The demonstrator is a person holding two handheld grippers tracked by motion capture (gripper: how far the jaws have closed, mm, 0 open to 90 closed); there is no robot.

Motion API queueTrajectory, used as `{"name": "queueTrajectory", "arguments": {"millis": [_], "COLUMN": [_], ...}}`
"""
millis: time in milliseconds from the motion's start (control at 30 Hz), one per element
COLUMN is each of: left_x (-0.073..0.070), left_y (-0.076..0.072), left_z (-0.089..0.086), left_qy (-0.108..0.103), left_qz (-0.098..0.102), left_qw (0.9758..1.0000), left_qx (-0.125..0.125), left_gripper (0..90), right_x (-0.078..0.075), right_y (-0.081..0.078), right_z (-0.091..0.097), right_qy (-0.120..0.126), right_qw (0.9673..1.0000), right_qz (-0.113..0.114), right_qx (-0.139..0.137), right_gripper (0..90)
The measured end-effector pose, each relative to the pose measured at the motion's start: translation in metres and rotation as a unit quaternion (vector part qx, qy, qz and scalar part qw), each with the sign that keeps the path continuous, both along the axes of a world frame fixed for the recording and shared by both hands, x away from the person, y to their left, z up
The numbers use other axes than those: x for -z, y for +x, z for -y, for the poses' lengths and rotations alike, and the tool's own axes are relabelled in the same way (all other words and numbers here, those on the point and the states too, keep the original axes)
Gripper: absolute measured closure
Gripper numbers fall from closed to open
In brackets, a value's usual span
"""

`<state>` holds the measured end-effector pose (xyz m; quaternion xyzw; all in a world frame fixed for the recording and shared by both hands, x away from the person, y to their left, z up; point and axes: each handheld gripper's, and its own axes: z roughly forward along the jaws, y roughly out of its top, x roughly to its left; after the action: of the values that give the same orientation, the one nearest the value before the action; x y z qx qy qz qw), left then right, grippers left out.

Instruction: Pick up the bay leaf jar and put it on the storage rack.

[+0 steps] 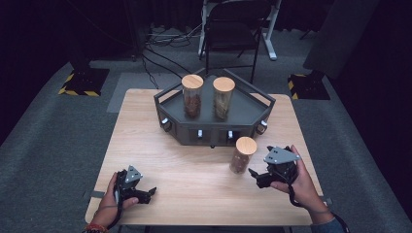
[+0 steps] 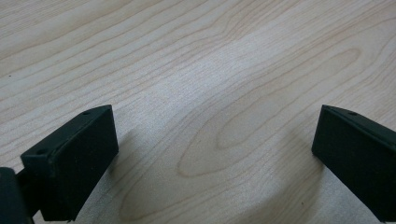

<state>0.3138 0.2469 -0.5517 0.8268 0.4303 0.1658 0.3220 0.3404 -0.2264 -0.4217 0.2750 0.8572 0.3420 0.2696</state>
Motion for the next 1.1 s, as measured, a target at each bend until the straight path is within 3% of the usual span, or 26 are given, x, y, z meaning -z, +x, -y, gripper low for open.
{"name": "queueTrajectory", "arguments": {"millis": [33,133,800,1100], "left_x": [0.000,0.000,0.000,0.000], "left_y": [0.000,0.000,0.000,0.000], "left_z": [0.000,0.000,0.000,0.000], "left_qy": [0.000,0.000,0.000,0.000], "left_qz": [0.000,0.000,0.001,0.001], "left_qw": [1.0000,1.0000,1.0000,1.0000], "left_qx": [0.000,0.000,-0.001,-0.001], "left_gripper": [0.2,0.2,0.3,0.3], "right_x": [0.011,0.021,0.073,0.094], "right_y": [-0.003,-0.005,-0.021,-0.019], "right_z": [0.003,0.007,0.027,0.039], "right_qy": [-0.003,-0.011,-0.072,-0.082], "right_qw": [1.0000,0.9999,0.9968,0.9956], "right_qz": [-0.008,-0.012,-0.035,-0.045], "right_qx": [-0.003,-0.002,-0.011,-0.001], "right_gripper": [2.5,2.4,2.5,2.5]}}
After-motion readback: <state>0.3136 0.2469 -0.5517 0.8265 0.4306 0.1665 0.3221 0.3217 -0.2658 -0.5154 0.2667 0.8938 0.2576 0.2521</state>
